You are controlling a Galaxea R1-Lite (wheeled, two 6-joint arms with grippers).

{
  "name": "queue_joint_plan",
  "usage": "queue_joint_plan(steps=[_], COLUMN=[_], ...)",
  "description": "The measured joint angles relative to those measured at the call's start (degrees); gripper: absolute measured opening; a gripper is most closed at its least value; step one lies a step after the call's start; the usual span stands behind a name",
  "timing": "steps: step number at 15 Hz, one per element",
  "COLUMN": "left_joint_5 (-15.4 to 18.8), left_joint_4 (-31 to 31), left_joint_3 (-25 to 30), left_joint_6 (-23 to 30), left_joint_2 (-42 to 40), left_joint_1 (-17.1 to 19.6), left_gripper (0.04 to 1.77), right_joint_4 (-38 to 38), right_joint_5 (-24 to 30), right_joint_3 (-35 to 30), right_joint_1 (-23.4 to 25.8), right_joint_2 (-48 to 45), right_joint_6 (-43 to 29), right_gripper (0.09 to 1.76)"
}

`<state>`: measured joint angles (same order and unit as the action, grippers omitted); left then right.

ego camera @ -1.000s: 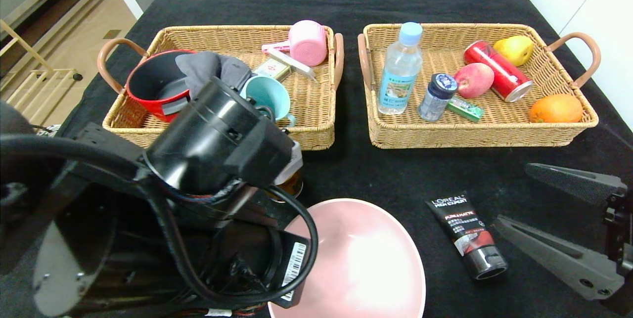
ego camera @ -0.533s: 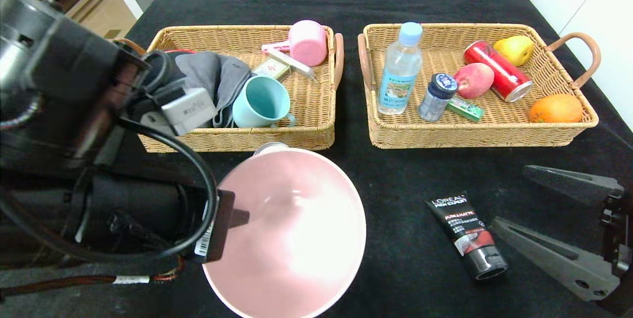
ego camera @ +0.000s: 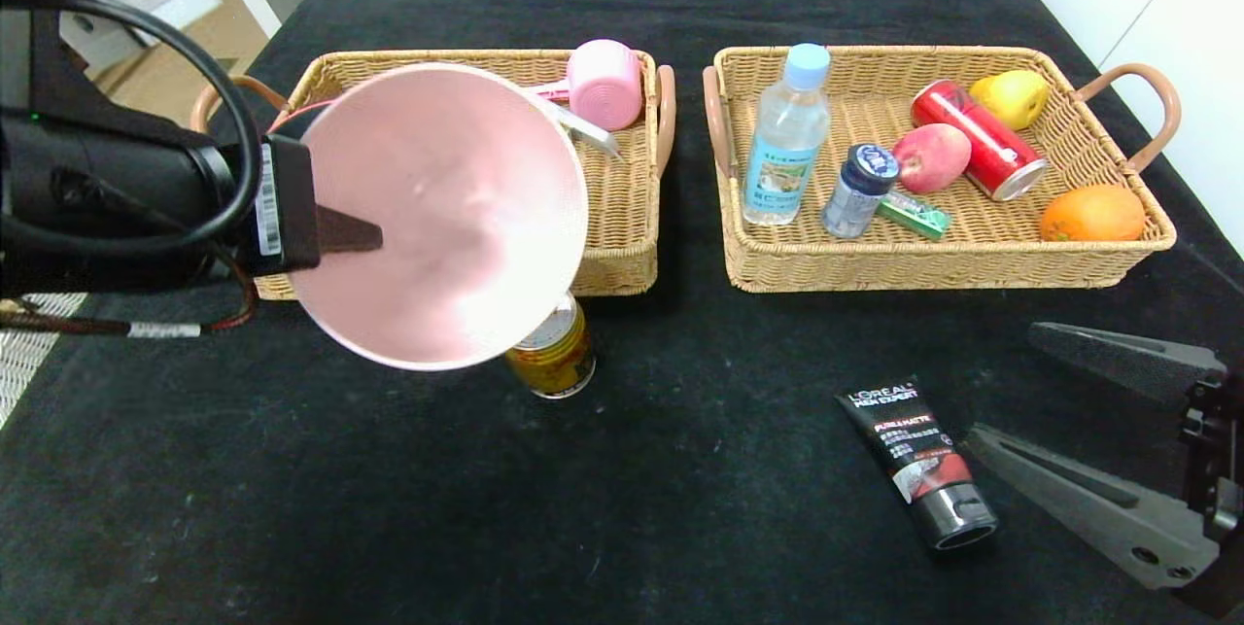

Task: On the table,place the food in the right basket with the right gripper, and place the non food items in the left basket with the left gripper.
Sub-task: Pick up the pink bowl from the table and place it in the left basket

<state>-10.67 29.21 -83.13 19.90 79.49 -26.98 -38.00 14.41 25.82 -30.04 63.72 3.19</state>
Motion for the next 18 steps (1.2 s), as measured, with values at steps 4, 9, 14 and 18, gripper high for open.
queue_joint_plan(steps=[4, 9, 14, 18], left_joint_5=[0.11, -0.16, -1.15, -2.65], left_joint_4=[-8.42, -18.43, -21.53, -25.47], left_joint_3=[-2.15, -4.94, -12.0, -16.37], left_joint_6=[-0.48, -0.24, 0.13, 0.06], left_joint_2=[2.78, 8.81, 16.23, 20.99], left_joint_1=[7.67, 12.81, 15.98, 16.87], left_gripper=[0.17, 0.17, 0.17, 0.17], right_joint_4=[0.0, 0.0, -0.06, -0.09], right_joint_5=[-0.02, -0.02, -0.02, -0.02], right_joint_3=[0.02, 0.04, 0.09, 0.09], right_joint_1=[0.02, 0.35, 0.44, 0.44], right_joint_2=[-0.07, -0.07, -0.02, 0.0], right_joint_6=[0.0, 0.02, 0.02, 0.02], right_gripper=[1.71, 1.71, 1.71, 1.71])
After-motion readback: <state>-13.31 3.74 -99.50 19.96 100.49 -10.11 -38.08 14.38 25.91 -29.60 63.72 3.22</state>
